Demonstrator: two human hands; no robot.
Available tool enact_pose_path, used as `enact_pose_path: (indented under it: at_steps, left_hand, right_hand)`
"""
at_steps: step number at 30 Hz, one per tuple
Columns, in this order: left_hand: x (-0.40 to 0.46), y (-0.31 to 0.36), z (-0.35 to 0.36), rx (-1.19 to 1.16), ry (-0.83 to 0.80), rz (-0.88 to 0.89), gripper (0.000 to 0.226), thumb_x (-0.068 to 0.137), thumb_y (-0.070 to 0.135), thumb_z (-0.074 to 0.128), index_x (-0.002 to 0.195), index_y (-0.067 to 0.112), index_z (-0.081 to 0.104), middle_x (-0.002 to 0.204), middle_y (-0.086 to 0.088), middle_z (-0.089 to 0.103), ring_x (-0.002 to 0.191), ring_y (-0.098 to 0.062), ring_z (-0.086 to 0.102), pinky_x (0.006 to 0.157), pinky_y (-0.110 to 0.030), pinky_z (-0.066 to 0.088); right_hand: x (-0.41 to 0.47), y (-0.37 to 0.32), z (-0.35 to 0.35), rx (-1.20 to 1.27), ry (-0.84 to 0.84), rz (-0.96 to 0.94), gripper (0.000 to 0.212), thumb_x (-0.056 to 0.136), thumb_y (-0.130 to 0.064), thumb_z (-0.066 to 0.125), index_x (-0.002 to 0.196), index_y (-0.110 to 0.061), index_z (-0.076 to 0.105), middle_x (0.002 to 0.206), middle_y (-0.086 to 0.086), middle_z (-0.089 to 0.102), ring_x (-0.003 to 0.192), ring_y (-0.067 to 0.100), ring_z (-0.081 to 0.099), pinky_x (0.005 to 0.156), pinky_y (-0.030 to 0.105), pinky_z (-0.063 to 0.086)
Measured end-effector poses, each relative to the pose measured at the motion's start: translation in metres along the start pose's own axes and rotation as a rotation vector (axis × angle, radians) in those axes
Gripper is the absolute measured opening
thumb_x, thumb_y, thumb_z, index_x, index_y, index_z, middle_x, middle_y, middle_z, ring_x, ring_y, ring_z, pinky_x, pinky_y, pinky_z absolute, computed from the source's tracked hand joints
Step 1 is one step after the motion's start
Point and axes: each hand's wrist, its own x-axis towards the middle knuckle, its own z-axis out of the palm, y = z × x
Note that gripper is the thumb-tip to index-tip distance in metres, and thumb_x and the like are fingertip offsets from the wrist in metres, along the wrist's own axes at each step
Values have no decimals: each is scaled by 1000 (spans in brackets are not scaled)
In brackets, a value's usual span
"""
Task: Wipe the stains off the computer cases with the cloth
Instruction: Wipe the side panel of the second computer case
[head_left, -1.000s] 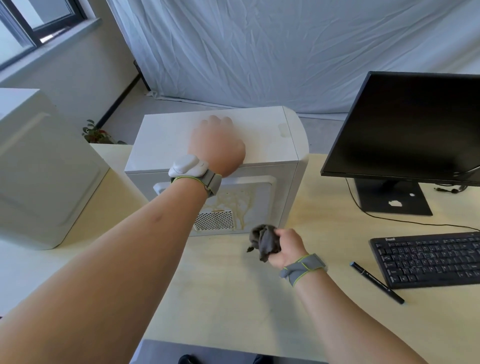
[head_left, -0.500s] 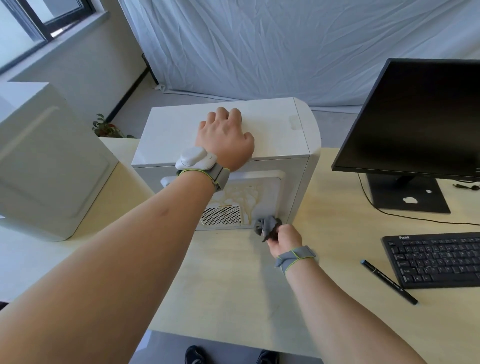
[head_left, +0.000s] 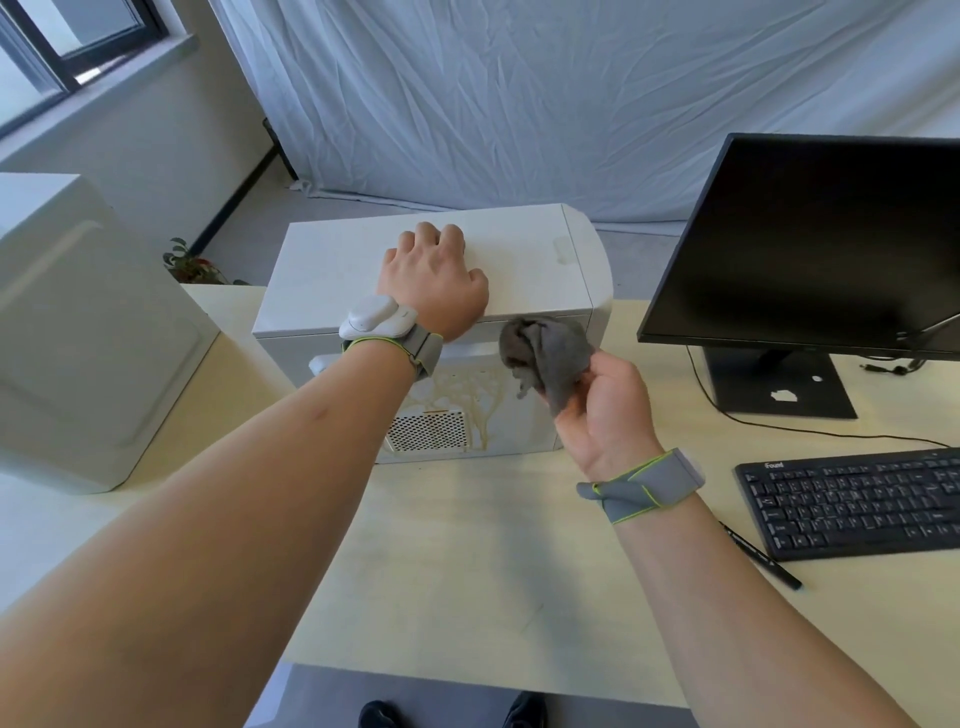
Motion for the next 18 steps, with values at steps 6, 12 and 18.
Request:
enact_pose_path:
  at_steps: [6, 12, 18]
  left_hand:
    - [-1, 0, 1, -21, 11, -8, 25, 87, 31, 45, 105, 14, 50, 109, -7, 52, 100, -29, 46, 85, -37, 35]
    - [1, -1, -1, -33, 2, -19, 27, 87, 32, 45, 107, 15, 51, 112, -6, 53, 104, -29, 46, 90, -38, 37]
    - [2, 3, -5, -81, -18, -63, 29, 87, 30, 49, 112, 16, 53, 117, -5, 52, 110, -28, 45, 94, -37, 35]
  right_hand:
    - [11, 30, -37, -247, 286, 195, 33, 88, -10, 37, 83, -2, 69, 79, 18, 66, 62, 31, 63, 44, 25, 43]
    - [9, 45, -32, -317, 402, 21, 16, 85, 1, 47, 74, -9, 54, 63, 3, 51, 59, 20, 46, 55, 26, 40]
    - [-8, 25, 22, -400, 329, -533, 31, 80, -11, 53, 105, -14, 72, 85, -4, 70, 71, 7, 62, 67, 26, 52]
